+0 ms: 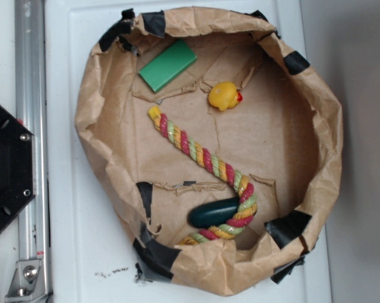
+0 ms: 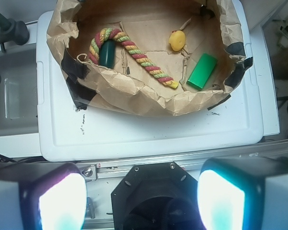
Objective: Grab the yellow duck.
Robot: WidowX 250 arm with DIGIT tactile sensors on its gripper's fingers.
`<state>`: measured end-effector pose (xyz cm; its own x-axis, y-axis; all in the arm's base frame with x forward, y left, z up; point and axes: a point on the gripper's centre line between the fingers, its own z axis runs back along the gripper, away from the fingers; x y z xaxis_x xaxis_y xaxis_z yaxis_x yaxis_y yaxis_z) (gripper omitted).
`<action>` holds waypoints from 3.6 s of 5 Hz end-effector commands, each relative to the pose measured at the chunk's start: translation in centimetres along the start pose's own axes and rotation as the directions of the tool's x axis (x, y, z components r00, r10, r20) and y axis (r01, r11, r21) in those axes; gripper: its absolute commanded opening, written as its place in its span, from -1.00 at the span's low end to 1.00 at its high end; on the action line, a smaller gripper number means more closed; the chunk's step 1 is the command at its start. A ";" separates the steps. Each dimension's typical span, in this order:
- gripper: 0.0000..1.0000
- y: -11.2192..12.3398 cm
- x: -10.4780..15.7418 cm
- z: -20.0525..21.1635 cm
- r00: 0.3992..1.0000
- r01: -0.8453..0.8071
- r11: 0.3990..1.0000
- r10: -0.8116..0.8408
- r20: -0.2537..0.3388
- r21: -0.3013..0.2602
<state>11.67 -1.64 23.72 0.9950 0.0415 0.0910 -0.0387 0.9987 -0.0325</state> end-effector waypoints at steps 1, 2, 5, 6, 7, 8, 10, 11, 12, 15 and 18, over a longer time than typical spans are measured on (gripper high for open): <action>1.00 0.0 0.0 0.0 1.000 0.000 1.000 0.000 0.000 0.000; 1.00 1.7 3.5 -1.5 0.993 -0.079 0.997 0.077 0.090 0.011; 1.00 3.9 13.0 -10.2 0.915 -0.314 0.949 0.301 0.270 0.004; 1.00 5.0 13.7 -11.4 0.919 -0.362 0.932 0.355 0.175 0.011; 1.00 5.0 13.7 -11.4 0.919 -0.362 0.932 0.355 0.175 0.011; 1.00 5.0 13.7 -11.4 0.919 -0.362 0.932 0.355 0.175 0.011; 1.00 5.9 15.3 -14.3 0.913 -0.352 0.936 0.339 0.226 0.016; 1.00 6.8 17.3 -18.0 0.928 -0.313 0.949 0.298 0.224 0.034; 1.00 6.5 18.3 -20.2 0.948 -0.260 0.964 0.244 0.203 0.058; -1.00 7.2 19.3 -16.7 0.929 -0.291 0.955 0.270 0.252 0.051; -1.00 5.5 17.6 -6.9 0.934 -0.253 0.967 0.249 0.256 -0.019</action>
<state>29.04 4.00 15.83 0.9206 0.3038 0.2455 -0.2984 0.9526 -0.0600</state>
